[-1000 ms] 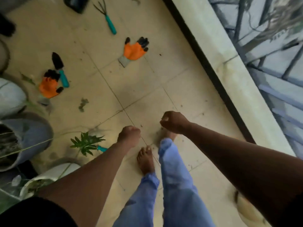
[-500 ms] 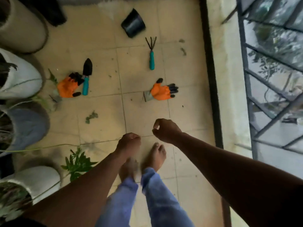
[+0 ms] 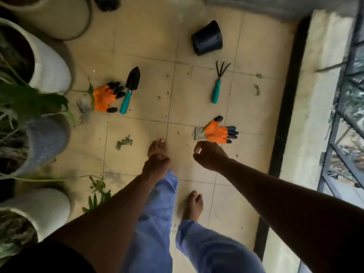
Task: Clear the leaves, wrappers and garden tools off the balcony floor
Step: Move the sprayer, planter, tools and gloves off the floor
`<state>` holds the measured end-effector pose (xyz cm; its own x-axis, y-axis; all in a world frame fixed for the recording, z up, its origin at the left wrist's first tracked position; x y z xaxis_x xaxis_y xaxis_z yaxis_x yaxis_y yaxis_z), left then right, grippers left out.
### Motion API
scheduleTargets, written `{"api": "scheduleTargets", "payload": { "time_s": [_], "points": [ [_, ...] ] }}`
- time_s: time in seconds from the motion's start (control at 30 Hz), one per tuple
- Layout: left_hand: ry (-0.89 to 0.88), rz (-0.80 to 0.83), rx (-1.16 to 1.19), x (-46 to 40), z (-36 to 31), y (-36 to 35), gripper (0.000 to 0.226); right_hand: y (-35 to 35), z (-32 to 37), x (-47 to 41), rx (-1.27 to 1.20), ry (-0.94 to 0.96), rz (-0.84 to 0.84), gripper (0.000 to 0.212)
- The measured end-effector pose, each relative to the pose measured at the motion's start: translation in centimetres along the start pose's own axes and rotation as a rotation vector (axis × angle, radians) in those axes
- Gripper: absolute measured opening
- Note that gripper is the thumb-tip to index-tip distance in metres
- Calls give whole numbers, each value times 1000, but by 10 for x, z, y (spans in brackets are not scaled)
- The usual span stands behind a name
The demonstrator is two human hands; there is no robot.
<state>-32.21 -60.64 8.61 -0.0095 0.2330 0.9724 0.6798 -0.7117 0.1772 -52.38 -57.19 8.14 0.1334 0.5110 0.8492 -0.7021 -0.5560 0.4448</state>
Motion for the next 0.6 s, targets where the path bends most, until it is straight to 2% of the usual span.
{"api": "scheduleTargets", "payload": {
  "time_s": [0.23, 0.37, 0.47, 0.53, 0.6],
  "points": [
    [-11, -36, 95, -22, -42, 37, 29, 32, 24, -43, 43, -2, -9, 15],
    [65, -48, 131, -62, -19, 39, 29, 22, 54, -92, 199, 145, -1, 24],
    [53, -182, 183, -111, 14, 58, 31, -8, 80, -136, 307, 272, 87, 24],
    [66, -348, 41, -146, 36, 56, 40, -31, 97, -166, 351, 380, 118, 30],
    [61, -395, -68, -178, 47, 21, 45, -56, 115, -192, 358, 467, 107, 32]
  ]
}}
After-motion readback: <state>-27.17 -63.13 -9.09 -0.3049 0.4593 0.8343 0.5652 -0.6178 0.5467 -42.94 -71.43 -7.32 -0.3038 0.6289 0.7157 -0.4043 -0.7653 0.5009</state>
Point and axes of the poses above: each hand's wrist, its own x-axis away from the middle knuckle, its own y-axis out of the back of the hand, z = x × y, the point moved 7 cm from there along -x, towards the middle knuckle, and after that the axes turned 2 degrees about y, right-handed, at the moved point
